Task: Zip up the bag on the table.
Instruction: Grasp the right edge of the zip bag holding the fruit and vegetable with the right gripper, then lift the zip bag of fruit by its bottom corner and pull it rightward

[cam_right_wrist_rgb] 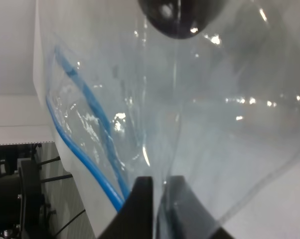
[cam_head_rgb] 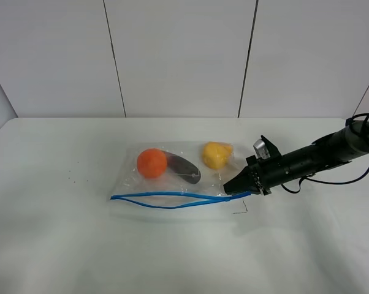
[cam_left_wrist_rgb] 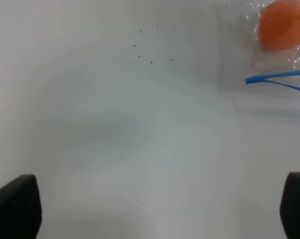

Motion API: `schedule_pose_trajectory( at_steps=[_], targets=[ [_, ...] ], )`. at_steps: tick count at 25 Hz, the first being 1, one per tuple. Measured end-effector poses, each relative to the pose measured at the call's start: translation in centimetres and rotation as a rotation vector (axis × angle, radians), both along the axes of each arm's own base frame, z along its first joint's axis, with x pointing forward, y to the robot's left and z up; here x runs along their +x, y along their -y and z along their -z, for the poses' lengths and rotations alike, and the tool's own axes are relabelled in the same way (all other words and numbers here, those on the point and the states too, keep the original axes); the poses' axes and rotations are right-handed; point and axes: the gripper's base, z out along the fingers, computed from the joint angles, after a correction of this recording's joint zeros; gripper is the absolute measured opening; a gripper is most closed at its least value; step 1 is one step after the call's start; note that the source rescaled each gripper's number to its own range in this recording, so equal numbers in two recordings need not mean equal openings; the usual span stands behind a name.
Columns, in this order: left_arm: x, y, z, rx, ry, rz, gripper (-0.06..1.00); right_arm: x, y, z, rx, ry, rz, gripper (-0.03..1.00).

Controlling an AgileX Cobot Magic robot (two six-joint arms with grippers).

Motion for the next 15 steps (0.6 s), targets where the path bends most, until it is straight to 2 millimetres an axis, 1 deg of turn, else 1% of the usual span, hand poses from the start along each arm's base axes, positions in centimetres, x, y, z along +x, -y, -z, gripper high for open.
schedule_pose_trajectory(
  at_steps=[8, 15],
  targets=[
    [0.0, 0.0, 0.0, 0.0, 0.0, 0.0, 1.0, 0.08, 0.06, 0.1, -0.013, 0.004, 0.007, 0.0],
    [0.0, 0.0, 0.0, 0.0, 0.0, 0.0, 1.0, 0.0, 0.03, 0.05, -0.006, -0.01, 0.006, 0.0]
  ],
)
